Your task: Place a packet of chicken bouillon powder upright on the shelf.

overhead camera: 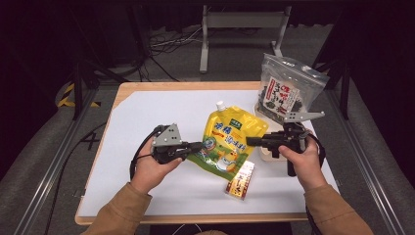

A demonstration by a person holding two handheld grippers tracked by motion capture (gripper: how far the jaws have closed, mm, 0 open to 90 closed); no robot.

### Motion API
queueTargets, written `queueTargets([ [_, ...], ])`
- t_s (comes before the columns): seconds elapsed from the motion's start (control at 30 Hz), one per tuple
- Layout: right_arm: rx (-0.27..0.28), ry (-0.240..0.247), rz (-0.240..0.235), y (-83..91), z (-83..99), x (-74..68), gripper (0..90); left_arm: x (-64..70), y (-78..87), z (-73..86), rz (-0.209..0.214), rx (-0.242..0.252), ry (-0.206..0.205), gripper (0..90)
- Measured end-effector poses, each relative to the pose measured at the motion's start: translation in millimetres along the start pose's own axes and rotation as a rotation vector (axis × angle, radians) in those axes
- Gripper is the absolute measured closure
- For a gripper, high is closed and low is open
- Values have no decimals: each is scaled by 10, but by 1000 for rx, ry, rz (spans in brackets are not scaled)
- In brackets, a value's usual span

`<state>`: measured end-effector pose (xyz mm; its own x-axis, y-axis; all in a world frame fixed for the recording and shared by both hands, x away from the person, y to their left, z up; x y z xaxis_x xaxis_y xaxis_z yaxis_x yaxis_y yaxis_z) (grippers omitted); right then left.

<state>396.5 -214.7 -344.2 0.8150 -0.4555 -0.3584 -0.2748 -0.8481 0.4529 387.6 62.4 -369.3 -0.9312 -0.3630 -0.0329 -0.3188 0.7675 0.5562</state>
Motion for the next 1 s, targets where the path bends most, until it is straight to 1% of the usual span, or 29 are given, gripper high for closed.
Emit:
queueTargets([
  [0.03,-3,5,9,2,-4,-9,833,-1,-1,0,1,1,1,891],
  [0.17,-7,11,18,34,-39,-55,837,-8,5,-7,7,18,9,888],
  [0.23,-5,18,25,59,-65,-86,839,-14,7,-14,7,28,7,884],
  [0.33,-5,40,33,94,-93,-145,842,-14,0,-16,2,31,8,879],
  [0.4,-6,52,35,125,-116,-191,843,-18,2,-24,3,45,14,866],
  [0.5,0,79,29,187,-171,-263,847,-27,19,-40,-4,72,23,832],
  [0.53,3,88,31,204,-188,-281,847,-34,27,-43,-10,75,21,823],
  [0.57,3,102,37,228,-210,-307,848,-41,32,-44,-16,82,21,820],
  [0.7,4,165,47,309,-285,-418,850,-58,53,-46,-8,102,37,793],
  [0.73,2,177,51,325,-299,-442,849,-68,59,-50,-11,110,31,784],
  [0.8,-3,211,74,357,-329,-483,849,-68,75,-50,-10,117,45,768],
  [0.83,-7,223,85,371,-341,-494,850,-78,81,-51,-15,120,38,758],
  [0.9,-17,243,110,398,-360,-500,849,-92,96,-46,-20,125,47,739],
  [1.0,-30,259,140,439,-382,-496,849,-127,128,-28,-25,128,56,733],
])
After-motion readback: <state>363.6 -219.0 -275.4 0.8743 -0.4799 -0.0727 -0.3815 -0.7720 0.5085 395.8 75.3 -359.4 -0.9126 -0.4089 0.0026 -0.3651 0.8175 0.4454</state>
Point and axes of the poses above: each handheld gripper's, and its own axes: y roughly backward along the jaws, z roughly out of its underside, x roughly to its right, the point moved 5 cm from there along -y, roughly forward along the jaws, and after that the axes turned 6 degrees about -x, right-handed, at the moved point
